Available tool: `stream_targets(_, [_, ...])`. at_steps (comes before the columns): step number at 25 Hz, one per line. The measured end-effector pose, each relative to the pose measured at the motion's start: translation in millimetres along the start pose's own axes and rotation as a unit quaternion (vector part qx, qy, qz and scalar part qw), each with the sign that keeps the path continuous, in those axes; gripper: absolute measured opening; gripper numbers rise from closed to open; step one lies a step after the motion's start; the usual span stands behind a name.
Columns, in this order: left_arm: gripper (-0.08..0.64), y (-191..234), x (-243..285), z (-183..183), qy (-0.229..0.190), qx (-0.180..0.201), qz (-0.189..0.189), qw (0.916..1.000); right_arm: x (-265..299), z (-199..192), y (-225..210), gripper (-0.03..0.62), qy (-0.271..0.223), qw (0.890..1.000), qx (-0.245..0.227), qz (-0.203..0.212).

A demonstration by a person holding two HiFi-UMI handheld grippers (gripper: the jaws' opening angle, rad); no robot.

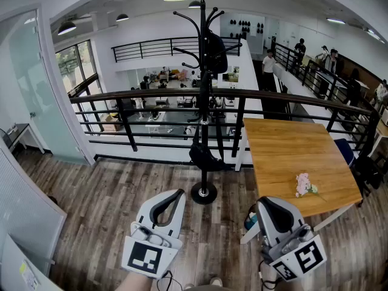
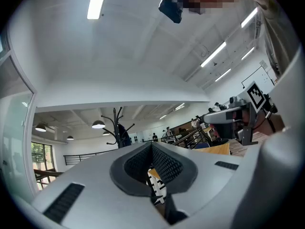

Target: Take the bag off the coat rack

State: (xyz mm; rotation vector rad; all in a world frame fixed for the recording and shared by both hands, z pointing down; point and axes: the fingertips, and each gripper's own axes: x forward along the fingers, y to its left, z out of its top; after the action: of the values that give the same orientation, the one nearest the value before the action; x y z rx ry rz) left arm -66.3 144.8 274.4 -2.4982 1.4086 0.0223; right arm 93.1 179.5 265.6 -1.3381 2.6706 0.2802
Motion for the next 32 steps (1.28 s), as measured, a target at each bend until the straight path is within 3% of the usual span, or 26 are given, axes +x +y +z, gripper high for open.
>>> stream_targets(12, [0.015, -19.2, 25.4, -12.6, 0.014, 0.002, 0.002, 0.9999, -9.4, -21.1, -29.5, 0.043, 0.006, 1.0, 0.025, 0.015])
stream_targets(16, [0.018, -25.0, 32.8, -7.7, -0.003, 0.003, 0.013, 0.9999, -12.8, -22.8, -45.9, 0.044, -0.007, 0.999, 0.04, 0.005])
stream_targets(17, [0.08, -28.2, 35.1, -6.8, -0.005, 0.007, 0.017, 0.9998, -14.2, -23.1, -52.1, 0.05, -0.012, 0.999, 0.044, -0.001])
stream_targets(18, [0.222, -30.9, 37.9, -7.2, -0.005, 0.006, 0.022, 0.9997, -15.4, -23.8, -58.2, 0.124, -0.015, 0.999, 0.046, -0.006])
stream_targets(19, [0.287, -32.2, 40.6, -8.3, -0.004, 0.0, 0.028, 0.9996, -16.4, -24.9, -63.9, 0.224, -0.016, 0.999, 0.046, -0.01])
stream_targets(21, [0.287, -31.1, 45.0, -9.8, -0.007, -0.009, 0.041, 0.9991, -18.7, -27.6, -73.8, 0.261, -0.017, 0.999, 0.04, -0.017])
stream_targets(25, [0.287, -25.6, 53.6, -17.9, -0.001, 0.011, 0.059, 0.9982, -19.7, -34.9, -88.9, 0.261, -0.015, 0.999, 0.045, -0.024])
stream_targets(32, [0.287, -8.6, 79.2, -40.4, 0.019, 0.006, 0.084, 0.9963, 5.6, -60.2, -116.3, 0.261, 0.013, 0.999, 0.037, -0.016])
